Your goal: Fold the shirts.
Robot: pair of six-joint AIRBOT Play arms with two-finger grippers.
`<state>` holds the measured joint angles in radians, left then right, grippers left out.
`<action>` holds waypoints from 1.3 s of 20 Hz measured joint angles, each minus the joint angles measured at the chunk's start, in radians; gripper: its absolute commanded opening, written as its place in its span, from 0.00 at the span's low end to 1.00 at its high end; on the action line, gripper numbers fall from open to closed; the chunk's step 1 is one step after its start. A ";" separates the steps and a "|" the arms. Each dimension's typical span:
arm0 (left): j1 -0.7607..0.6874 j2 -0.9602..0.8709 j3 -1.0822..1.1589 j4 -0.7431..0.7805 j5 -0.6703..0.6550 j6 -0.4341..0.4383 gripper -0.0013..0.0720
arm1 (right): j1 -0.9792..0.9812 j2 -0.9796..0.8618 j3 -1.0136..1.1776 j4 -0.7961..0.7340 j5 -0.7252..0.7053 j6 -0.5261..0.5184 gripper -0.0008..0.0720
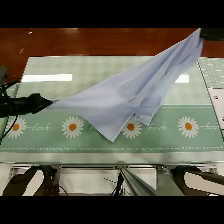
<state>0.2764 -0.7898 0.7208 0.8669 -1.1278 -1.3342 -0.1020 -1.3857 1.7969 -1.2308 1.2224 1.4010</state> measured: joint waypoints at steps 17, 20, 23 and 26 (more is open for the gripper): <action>0.069 -0.300 0.027 -0.048 0.196 0.004 0.75 | 0.000 -0.266 0.000 0.128 -0.004 -0.032 0.05; 0.136 -0.274 0.068 -0.045 0.010 -0.028 0.75 | 0.000 -0.268 0.000 0.129 0.014 -0.041 0.05; 0.127 -0.225 -0.005 -0.054 -0.130 -0.041 0.76 | 0.000 -0.268 0.000 0.129 0.023 -0.047 0.05; 0.025 -0.192 -0.163 -0.146 -0.147 -0.047 0.75 | 0.000 -0.268 0.000 0.130 0.029 -0.051 0.05</action>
<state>0.3016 -0.9813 0.5583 0.7208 -1.2751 -1.3815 -0.1020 -1.6535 1.7969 -1.1011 1.2510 1.3502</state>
